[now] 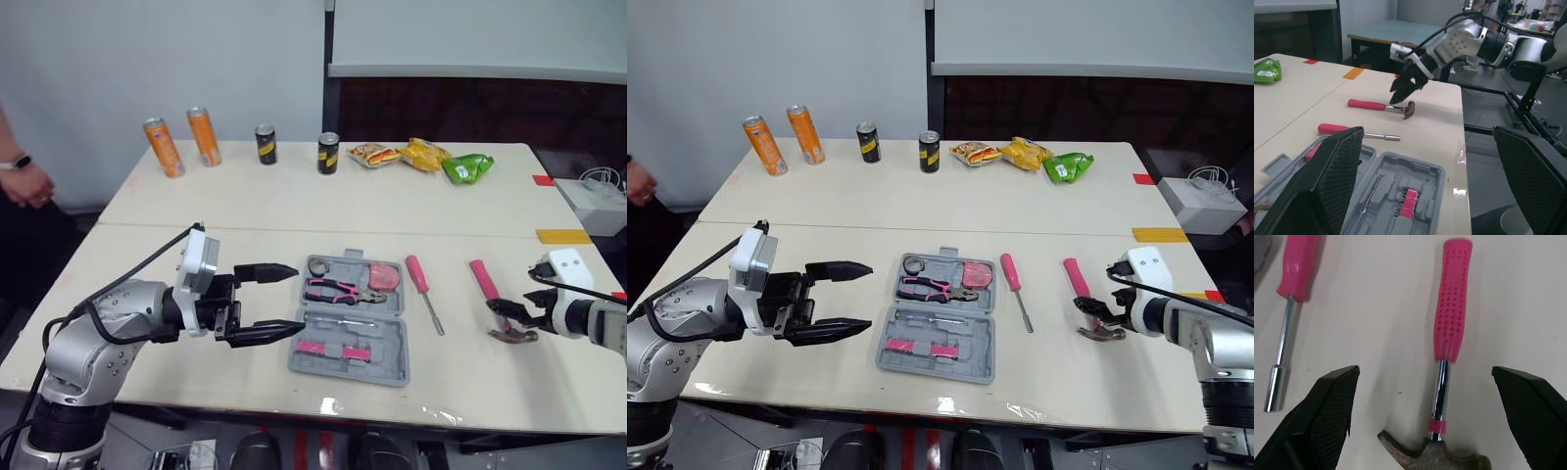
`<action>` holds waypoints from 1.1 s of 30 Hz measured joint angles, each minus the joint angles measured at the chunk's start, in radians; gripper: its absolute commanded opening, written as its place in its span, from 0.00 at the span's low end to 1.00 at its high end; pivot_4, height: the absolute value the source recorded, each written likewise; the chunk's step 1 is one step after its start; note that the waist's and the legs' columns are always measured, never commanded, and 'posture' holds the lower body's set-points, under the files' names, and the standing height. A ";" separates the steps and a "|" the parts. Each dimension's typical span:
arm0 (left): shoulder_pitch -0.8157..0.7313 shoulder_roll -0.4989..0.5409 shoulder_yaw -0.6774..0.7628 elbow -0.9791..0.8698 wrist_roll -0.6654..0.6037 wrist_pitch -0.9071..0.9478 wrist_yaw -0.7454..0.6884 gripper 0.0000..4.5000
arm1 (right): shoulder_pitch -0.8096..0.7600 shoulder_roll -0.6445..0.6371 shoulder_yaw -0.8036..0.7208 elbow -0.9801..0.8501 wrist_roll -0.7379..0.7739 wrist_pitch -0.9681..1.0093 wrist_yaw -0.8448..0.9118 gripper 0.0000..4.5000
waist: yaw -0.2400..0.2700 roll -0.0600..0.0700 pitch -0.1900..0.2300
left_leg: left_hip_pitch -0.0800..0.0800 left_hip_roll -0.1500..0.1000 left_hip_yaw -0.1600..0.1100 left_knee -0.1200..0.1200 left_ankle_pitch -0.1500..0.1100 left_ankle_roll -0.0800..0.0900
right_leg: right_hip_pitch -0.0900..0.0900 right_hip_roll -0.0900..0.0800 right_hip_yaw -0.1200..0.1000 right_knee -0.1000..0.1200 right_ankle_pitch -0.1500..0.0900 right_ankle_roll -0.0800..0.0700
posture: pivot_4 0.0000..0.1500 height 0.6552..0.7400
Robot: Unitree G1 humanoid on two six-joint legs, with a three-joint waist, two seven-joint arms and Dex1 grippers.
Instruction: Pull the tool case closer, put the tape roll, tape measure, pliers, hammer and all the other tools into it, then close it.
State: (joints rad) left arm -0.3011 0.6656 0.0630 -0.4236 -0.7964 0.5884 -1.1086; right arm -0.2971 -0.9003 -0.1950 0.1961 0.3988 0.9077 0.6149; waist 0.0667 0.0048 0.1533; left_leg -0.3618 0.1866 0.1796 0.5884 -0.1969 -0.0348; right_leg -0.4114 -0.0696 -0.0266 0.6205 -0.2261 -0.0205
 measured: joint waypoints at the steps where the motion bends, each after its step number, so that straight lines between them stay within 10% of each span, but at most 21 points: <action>1: 0.000 -0.003 0.000 -0.013 -0.008 0.007 0.012 0.99 | -0.004 0.018 -0.002 0.013 -0.005 -0.010 -0.013 1.00 | 0.000 0.000 0.000 | 0.000 0.000 0.000 0.000 0.000 0.000 | 0.000 0.000 0.001 0.001 0.000 0.000 | 1.00 1.00; 22: 0.008 0.063 0.046 -0.123 -0.160 0.112 0.152 0.99 | 0.088 0.147 -0.065 0.034 -0.072 -0.140 -0.135 1.00 | 0.006 0.001 0.000 | 0.000 0.001 0.002 0.001 -0.001 -0.007 | -0.001 0.002 0.002 0.002 0.001 -0.002 | 1.00 1.00; 33: 0.072 0.043 0.009 -0.053 -0.040 -0.004 0.051 1.00 | 0.084 0.148 -0.052 0.061 -0.095 -0.168 -0.113 0.15 | 0.009 0.000 0.000 | 0.002 0.001 0.002 0.000 -0.001 -0.007 | 0.001 0.002 0.002 0.002 0.001 -0.002 | 1.00 1.00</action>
State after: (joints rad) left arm -0.2289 0.7084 0.0718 -0.4768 -0.8363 0.5843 -1.0572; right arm -0.2136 -0.7522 -0.2472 0.2572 0.3036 0.7395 0.5018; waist 0.0761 0.0045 0.1537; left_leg -0.3602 0.1881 0.1816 0.5886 -0.1982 -0.0421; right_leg -0.4106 -0.0677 -0.0251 0.6221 -0.2250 -0.0226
